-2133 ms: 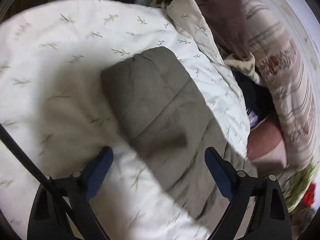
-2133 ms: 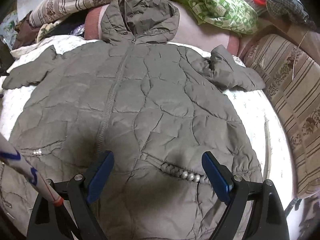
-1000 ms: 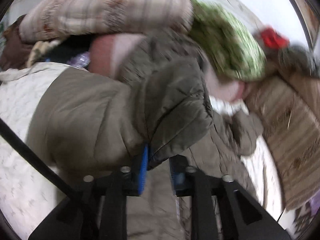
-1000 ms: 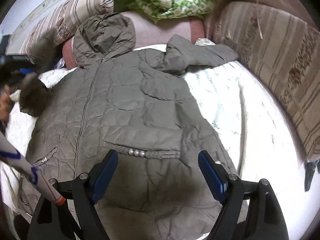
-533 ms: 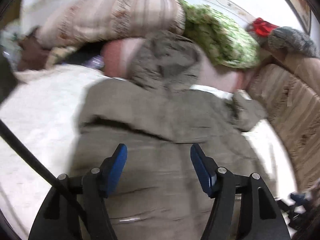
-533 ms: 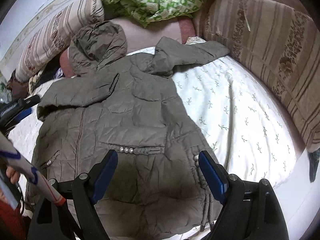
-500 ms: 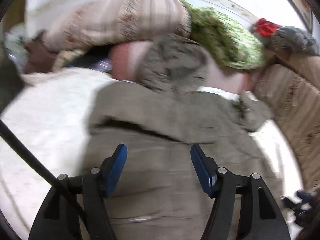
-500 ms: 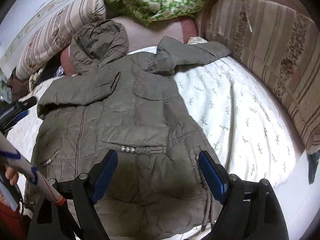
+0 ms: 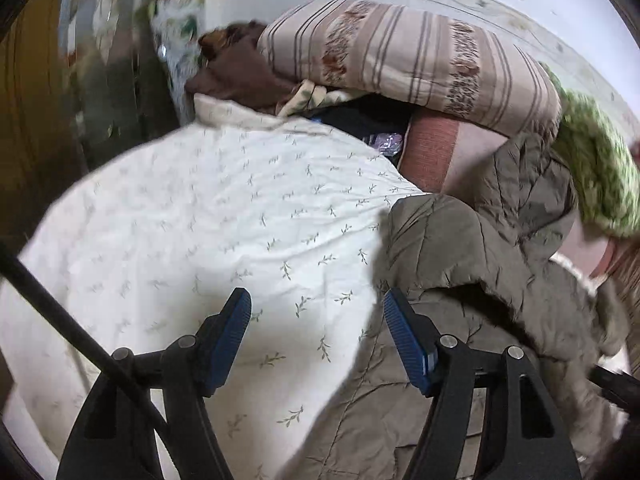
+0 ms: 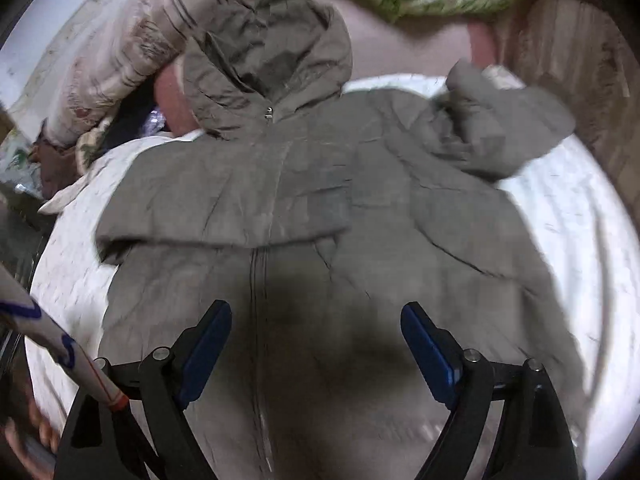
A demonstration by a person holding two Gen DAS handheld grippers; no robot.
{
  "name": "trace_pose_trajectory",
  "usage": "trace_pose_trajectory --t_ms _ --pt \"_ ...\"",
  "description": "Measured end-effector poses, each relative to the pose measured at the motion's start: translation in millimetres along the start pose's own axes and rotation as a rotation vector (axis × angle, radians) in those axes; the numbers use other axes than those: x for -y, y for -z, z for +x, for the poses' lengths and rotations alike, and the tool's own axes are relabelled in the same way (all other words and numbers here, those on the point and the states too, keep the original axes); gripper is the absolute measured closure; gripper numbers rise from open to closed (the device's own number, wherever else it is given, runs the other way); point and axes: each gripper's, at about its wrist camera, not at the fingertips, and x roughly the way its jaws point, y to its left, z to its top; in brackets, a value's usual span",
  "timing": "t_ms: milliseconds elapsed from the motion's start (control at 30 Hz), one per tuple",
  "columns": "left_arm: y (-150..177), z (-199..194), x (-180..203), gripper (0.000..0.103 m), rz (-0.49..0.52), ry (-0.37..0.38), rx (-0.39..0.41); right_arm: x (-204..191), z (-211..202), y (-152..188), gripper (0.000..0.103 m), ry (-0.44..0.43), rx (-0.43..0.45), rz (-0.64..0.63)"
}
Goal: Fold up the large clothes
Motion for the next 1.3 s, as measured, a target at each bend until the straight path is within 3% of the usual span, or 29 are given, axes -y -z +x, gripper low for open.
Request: trace_pose_trajectory --t_ms 200,267,300,333,367,433,567,700,800,900,967,1133,1300 --pt "2 6 -2 0.035 -0.014 0.000 -0.032 5 83 -49 0.013 0.148 -0.045 0.085" --pt "3 6 6 0.035 0.010 -0.005 -0.025 13 99 -58 0.013 0.132 -0.075 0.150" --pt "4 7 9 0.035 0.017 -0.008 -0.025 16 100 -62 0.027 0.104 -0.072 0.175" --pt "6 8 14 0.035 0.029 -0.010 -0.029 15 99 -66 0.063 0.062 -0.070 0.181" --pt "7 10 17 0.035 0.039 -0.010 -0.036 14 98 -70 0.073 0.033 -0.090 0.172" --pt "10 12 23 0.035 0.050 -0.003 -0.049 13 91 -76 0.081 0.017 -0.094 0.147" --pt "18 14 34 0.035 0.081 0.006 -0.066 27 62 -92 0.081 0.218 0.003 0.066" --pt "26 17 50 0.035 0.128 0.007 -0.078 58 74 -98 0.081 0.316 -0.033 0.088" --pt "31 21 59 0.035 0.154 0.009 -0.090 73 93 -94 0.075 0.315 -0.076 0.109" --pt "36 22 65 0.035 0.185 0.008 -0.093 77 98 -89 0.049 0.344 -0.064 0.105" --pt "40 22 68 0.035 0.197 0.011 -0.098 79 88 -87 0.048 0.331 -0.044 0.074" --pt "49 22 75 0.035 0.196 0.060 -0.135 125 28 -86 0.045 0.179 0.020 0.134" --pt "64 25 94 0.035 0.225 0.103 -0.154 235 1 -92 0.044 0.216 0.059 0.318"
